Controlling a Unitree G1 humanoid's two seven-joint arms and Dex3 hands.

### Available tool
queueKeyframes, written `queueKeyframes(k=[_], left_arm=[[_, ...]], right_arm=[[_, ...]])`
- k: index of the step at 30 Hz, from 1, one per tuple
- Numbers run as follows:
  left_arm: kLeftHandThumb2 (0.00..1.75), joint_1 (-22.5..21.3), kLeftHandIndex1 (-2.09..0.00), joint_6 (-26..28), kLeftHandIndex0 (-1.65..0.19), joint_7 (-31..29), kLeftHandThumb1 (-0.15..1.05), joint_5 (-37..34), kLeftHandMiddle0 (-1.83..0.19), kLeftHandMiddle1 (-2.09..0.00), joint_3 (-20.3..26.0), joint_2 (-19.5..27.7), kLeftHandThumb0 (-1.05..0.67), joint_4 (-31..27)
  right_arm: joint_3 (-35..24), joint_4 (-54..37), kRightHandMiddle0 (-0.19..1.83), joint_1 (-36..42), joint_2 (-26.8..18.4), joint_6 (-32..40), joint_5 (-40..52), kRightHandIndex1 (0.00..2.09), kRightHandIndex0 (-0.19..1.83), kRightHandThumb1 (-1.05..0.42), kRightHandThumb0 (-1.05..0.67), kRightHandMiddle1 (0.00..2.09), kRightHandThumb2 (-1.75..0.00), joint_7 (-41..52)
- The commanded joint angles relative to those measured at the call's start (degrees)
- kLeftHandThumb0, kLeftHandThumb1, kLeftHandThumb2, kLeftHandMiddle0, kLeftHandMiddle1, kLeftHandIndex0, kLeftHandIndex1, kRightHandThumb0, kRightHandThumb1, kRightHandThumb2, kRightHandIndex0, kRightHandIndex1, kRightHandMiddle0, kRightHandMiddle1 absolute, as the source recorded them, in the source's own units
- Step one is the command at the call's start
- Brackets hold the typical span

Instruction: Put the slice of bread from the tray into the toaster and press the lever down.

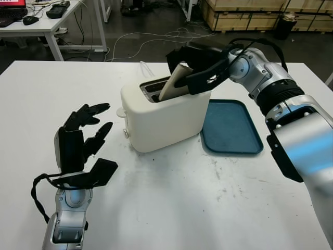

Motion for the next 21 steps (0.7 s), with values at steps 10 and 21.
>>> queueKeyframes(k=[10,21], left_arm=[[0.07,0.26,-0.49,0.18,-0.72,0.31,0.92,0.62,-0.50,-1.20,-0.33,-0.40,-0.23,-0.39],[0.06,0.12,-0.50,0.88,-0.72,-0.11,0.92,0.16,-0.48,-1.22,-0.35,-0.91,-0.23,-0.83]], right_arm=[[0.50,-1.14,0.71,0.29,1.38,-3.32,-0.59,1.71,0.86,-0.92,-0.72,1.59,-0.10,-1.77],[0.96,-2.66,0.41,-1.11,0.32,-4.48,-1.41,0.55,0.02,-0.86,-0.95,0.01,0.00,-1.27]])
